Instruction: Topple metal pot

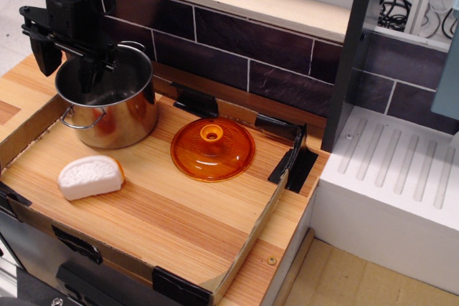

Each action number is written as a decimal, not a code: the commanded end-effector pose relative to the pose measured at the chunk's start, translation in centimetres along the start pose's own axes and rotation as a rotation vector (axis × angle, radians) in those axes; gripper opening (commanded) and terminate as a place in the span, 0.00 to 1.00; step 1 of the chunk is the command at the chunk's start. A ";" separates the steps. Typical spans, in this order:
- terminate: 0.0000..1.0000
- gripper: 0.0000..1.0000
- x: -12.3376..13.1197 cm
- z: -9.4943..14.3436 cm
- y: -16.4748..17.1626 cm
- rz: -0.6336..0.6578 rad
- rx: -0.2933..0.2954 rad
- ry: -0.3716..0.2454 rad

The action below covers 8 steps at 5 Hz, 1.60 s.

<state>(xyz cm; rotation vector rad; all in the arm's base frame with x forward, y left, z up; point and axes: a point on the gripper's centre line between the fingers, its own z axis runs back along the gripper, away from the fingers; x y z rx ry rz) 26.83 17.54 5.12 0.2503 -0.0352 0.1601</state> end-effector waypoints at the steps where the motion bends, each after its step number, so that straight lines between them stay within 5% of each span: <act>1: 0.00 0.00 1.2 1.3 0.9 0.070 0.050 -0.031; 6: 0.00 0.00 0.2 8.3 -0.2 0.029 0.419 -0.202; 8: 0.00 0.00 0.0 8.8 -0.4 -0.013 0.503 -0.230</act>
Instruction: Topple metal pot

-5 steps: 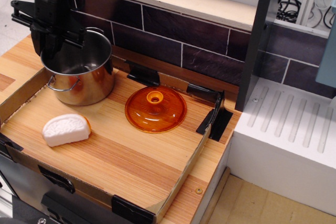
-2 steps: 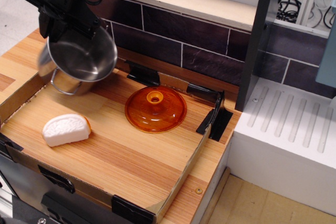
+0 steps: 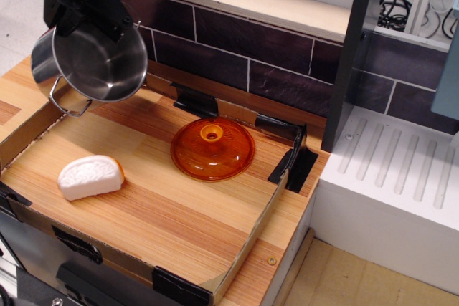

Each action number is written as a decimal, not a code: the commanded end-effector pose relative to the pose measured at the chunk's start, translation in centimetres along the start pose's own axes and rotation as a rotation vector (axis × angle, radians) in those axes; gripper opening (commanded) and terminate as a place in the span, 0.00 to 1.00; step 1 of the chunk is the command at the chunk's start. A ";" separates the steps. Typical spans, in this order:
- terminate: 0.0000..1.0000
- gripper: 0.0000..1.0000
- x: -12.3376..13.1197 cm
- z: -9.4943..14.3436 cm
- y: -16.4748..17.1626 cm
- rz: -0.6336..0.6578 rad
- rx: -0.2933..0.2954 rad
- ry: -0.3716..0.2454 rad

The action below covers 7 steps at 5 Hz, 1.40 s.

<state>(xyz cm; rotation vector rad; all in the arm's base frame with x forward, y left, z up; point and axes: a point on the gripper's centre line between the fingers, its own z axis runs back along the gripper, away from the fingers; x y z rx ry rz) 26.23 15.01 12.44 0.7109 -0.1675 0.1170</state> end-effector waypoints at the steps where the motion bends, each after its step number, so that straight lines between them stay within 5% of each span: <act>1: 0.00 0.00 0.6 0.5 -0.7 0.027 0.108 -0.100; 5: 0.00 0.00 0.2 -1.7 -4.6 -0.021 0.189 -0.175; 6: 0.00 1.00 0.4 -2.0 -5.0 -0.011 0.142 -0.112; 7: 0.00 1.00 0.2 -1.7 -5.6 -0.006 0.110 -0.106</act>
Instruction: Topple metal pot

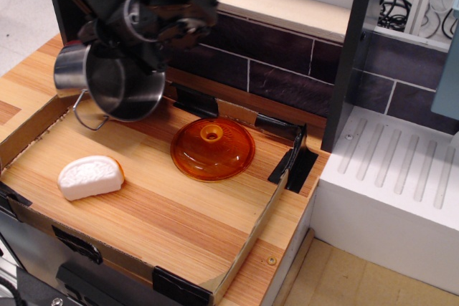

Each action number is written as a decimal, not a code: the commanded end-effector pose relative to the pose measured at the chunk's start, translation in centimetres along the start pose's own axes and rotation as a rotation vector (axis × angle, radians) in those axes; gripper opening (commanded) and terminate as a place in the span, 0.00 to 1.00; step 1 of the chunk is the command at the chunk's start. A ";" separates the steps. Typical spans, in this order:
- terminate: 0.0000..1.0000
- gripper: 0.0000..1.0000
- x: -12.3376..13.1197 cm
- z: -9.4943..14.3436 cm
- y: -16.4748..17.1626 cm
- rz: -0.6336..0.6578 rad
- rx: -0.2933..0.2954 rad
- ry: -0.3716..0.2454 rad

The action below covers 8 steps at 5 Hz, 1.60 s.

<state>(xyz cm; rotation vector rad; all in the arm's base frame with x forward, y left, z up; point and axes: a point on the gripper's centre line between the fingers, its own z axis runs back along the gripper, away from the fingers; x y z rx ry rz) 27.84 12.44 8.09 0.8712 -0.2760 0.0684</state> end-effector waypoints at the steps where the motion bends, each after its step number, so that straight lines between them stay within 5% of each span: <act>1: 0.00 1.00 -0.4 0.8 -0.6 0.014 -0.067 0.073; 3: 0.00 1.00 0.0 2.9 -0.5 -0.004 -0.196 0.220; 5: 0.00 1.00 0.4 4.3 0.6 0.005 -0.236 0.213; 8: 0.00 1.00 2.0 10.4 8.3 0.012 -0.857 0.259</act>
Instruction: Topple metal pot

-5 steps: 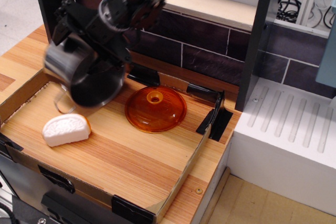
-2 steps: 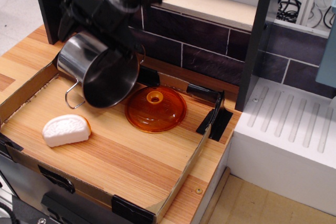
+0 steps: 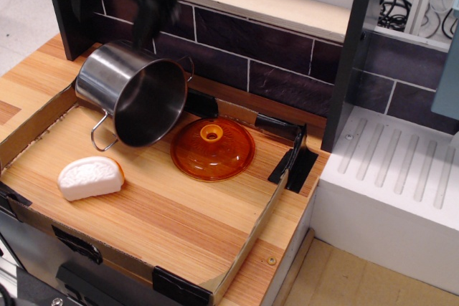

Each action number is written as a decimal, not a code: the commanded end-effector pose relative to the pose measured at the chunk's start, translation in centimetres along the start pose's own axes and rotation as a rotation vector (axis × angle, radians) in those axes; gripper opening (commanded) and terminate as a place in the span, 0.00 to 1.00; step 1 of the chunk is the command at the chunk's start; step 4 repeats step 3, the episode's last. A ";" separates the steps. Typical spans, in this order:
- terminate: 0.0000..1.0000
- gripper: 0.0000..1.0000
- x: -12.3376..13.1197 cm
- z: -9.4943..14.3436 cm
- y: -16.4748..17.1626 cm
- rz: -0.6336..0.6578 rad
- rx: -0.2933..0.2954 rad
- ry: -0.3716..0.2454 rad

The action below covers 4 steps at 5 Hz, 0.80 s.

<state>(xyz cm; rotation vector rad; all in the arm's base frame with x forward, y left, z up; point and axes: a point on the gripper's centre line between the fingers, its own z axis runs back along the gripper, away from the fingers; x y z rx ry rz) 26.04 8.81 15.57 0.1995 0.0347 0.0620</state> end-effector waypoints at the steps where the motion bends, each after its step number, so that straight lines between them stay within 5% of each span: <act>1: 0.00 1.00 0.0 7.6 3.6 0.051 -0.279 -0.118; 2: 0.00 1.00 0.0 7.6 3.6 0.051 -0.279 -0.118; 3: 1.00 1.00 0.0 7.6 3.6 0.051 -0.279 -0.118; 4: 1.00 1.00 0.0 7.6 3.6 0.051 -0.279 -0.118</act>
